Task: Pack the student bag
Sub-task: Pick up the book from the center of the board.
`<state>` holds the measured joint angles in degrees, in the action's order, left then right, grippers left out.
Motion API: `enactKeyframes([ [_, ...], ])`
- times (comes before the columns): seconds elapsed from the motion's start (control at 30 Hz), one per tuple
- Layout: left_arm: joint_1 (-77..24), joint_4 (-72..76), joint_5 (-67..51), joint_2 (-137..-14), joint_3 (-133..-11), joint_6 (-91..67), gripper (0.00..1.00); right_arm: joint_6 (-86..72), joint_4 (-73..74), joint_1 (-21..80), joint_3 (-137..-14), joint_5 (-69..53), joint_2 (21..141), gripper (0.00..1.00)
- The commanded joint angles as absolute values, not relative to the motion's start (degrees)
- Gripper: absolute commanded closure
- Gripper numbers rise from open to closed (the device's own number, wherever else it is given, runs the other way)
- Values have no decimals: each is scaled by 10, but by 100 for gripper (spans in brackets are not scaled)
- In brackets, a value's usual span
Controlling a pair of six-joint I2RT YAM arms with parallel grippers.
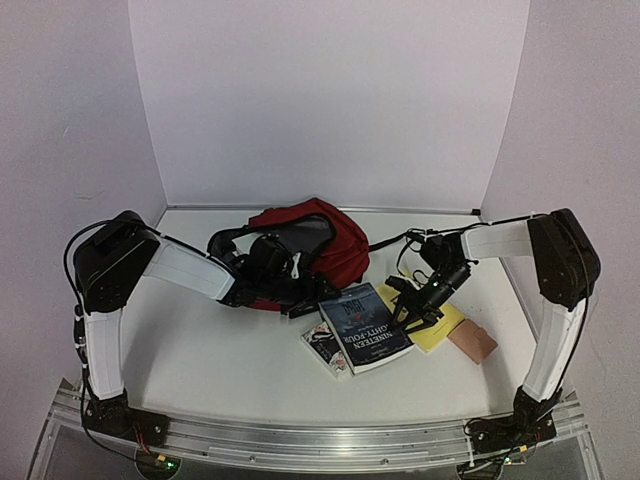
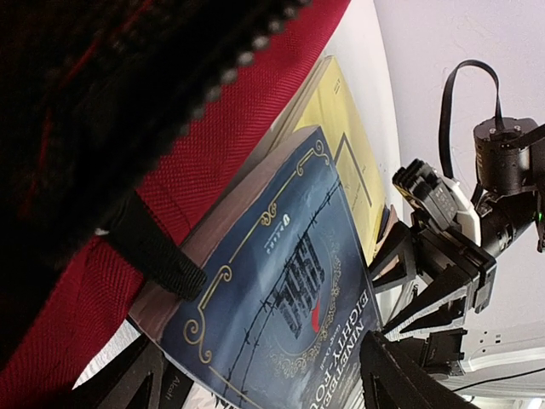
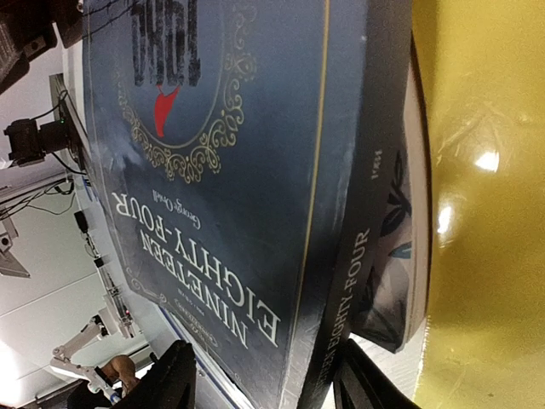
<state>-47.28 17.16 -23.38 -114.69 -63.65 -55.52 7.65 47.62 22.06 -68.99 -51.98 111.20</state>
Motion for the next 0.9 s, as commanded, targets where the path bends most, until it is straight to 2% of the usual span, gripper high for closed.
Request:
enactKeyframes([
  [0.0, -476, 201, -263, -1158, -666, -550, 21, 65, 479, 221, -694, -592, 1086, 59],
  [0.07, -476, 200, -263, -1155, -668, -546, 21, 54, 479, 222, -696, -611, 1077, 66],
  [0.17, -477, 198, -266, -1151, -671, -540, 22, 41, 474, 222, -701, -623, 1064, 67],
  [0.2, -477, 198, -266, -1151, -672, -539, 22, 34, 471, 221, -702, -623, 1063, 66],
  [0.3, -477, 199, -267, -1156, -675, -539, 22, 7, 447, 222, -697, -615, 1072, 55],
  [0.7, -478, 204, -279, -1178, -687, -542, 25, -55, 369, 223, -664, -578, 1141, 50],
  [0.8, -478, 204, -279, -1180, -690, -542, 25, -49, 369, 222, -661, -585, 1141, 56],
  [0.87, -478, 203, -279, -1181, -692, -540, 25, -47, 369, 222, -660, -595, 1132, 65],
])
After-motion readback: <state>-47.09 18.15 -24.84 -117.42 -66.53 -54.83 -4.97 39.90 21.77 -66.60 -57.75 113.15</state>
